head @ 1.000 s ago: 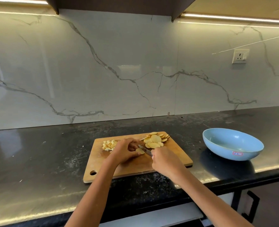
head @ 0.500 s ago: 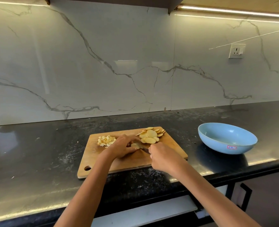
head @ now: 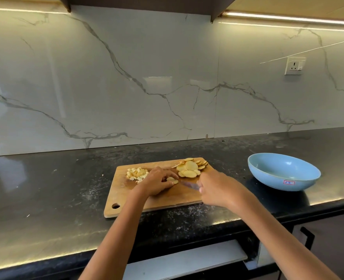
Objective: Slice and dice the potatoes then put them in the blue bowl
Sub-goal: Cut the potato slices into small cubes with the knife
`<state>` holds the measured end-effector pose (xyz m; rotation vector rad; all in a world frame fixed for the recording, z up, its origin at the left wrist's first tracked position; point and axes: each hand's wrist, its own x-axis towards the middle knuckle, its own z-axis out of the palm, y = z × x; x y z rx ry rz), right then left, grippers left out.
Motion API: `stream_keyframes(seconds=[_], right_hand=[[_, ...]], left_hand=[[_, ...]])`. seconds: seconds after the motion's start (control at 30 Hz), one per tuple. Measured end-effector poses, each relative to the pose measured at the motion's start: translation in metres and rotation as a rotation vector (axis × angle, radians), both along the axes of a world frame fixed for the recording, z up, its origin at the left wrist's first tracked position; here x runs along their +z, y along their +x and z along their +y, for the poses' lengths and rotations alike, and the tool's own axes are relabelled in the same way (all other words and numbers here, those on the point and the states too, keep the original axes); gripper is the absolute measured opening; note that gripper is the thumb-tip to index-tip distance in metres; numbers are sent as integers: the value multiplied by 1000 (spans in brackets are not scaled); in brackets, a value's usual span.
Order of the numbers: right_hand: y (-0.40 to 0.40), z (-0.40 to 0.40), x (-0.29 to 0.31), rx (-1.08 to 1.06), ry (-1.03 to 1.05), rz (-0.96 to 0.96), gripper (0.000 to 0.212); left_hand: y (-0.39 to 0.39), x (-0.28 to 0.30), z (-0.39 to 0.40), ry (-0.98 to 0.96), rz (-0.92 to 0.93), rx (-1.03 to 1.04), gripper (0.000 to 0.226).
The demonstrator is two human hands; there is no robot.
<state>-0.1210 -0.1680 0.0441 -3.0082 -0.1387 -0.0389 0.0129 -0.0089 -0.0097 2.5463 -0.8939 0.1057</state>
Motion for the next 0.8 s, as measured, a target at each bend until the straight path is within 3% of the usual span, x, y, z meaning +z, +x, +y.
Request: stream_keyframes(seconds=[0.1, 0.2, 0.67, 0.8], right_hand=[[9, 0, 2, -54, 49, -103, 21], [19, 10, -11, -75, 97, -150, 31], [35, 33, -29, -46, 45, -118, 35], [36, 36, -26, 2, 22, -84, 6]], left_hand=[[1, -5, 1, -134, 71, 87, 55], [0, -7, 1, -239, 109, 144, 69], [2, -9, 0, -280, 53, 154, 69], [3, -8, 0, -279, 47, 156, 67]])
